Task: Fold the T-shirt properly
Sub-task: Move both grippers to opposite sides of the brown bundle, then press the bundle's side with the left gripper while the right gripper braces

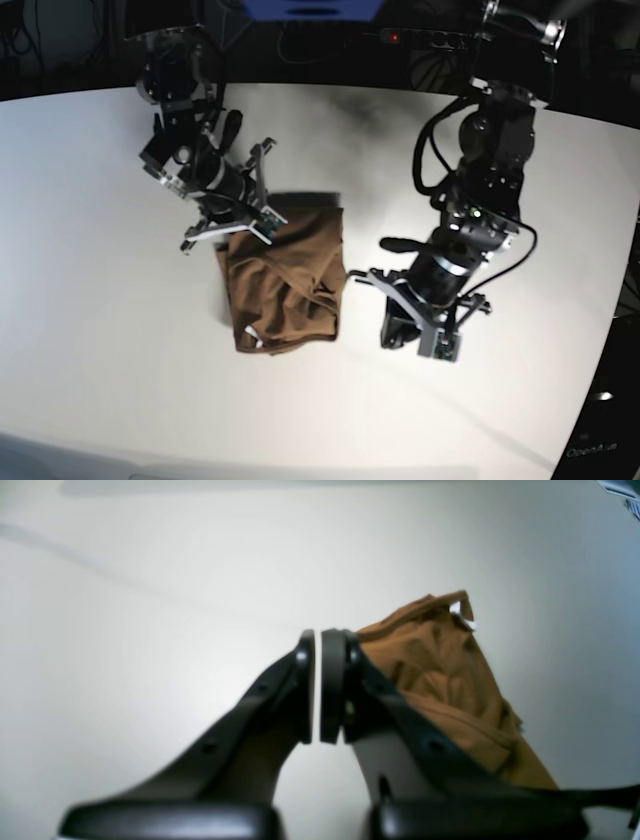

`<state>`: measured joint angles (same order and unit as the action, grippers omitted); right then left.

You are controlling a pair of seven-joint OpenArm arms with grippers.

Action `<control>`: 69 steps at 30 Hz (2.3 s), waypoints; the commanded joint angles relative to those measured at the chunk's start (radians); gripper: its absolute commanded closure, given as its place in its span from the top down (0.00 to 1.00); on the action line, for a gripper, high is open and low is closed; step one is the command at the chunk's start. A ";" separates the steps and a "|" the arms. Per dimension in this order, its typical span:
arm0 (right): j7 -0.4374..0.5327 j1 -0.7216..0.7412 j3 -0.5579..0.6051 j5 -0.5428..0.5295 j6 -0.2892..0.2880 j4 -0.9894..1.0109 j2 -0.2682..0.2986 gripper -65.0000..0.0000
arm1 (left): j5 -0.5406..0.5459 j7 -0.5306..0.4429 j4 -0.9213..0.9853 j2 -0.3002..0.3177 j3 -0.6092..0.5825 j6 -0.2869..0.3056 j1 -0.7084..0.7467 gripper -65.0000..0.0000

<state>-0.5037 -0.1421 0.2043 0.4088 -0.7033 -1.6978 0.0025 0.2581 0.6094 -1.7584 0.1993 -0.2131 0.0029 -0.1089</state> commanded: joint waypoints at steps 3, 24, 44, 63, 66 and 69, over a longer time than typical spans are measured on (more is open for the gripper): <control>0.043 0.011 -0.003 -0.006 0.005 0.043 0.000 0.00 | -0.003 -0.026 -0.013 -0.001 0.004 0.001 -0.025 0.03; 0.089 0.037 -0.003 -0.006 0.005 0.146 0.000 0.00 | -0.006 -0.035 0.383 -0.087 -0.131 -0.001 -0.271 0.03; 0.087 0.037 -0.003 -0.004 0.005 0.146 0.003 0.00 | -0.105 -0.207 0.723 -0.168 -0.131 0.001 -0.372 0.03; 0.084 0.037 -0.003 -0.001 0.005 0.146 0.003 0.00 | -0.316 -0.475 1.176 -0.266 -0.127 -0.008 -0.496 0.03; 0.084 0.037 -0.003 -0.001 0.005 0.146 0.003 0.00 | -0.339 -0.512 1.224 -0.265 -0.125 -0.010 -0.522 0.03; 0.084 0.039 -0.003 -0.001 0.005 0.147 0.003 0.00 | -0.337 -0.506 1.190 -0.255 -0.119 -0.010 -0.535 0.03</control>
<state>-0.4072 -0.1139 0.2024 0.4011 -0.6918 -1.5440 0.0032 -0.0784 0.1345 -0.5465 -0.0486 -0.3336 -0.0013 -0.6014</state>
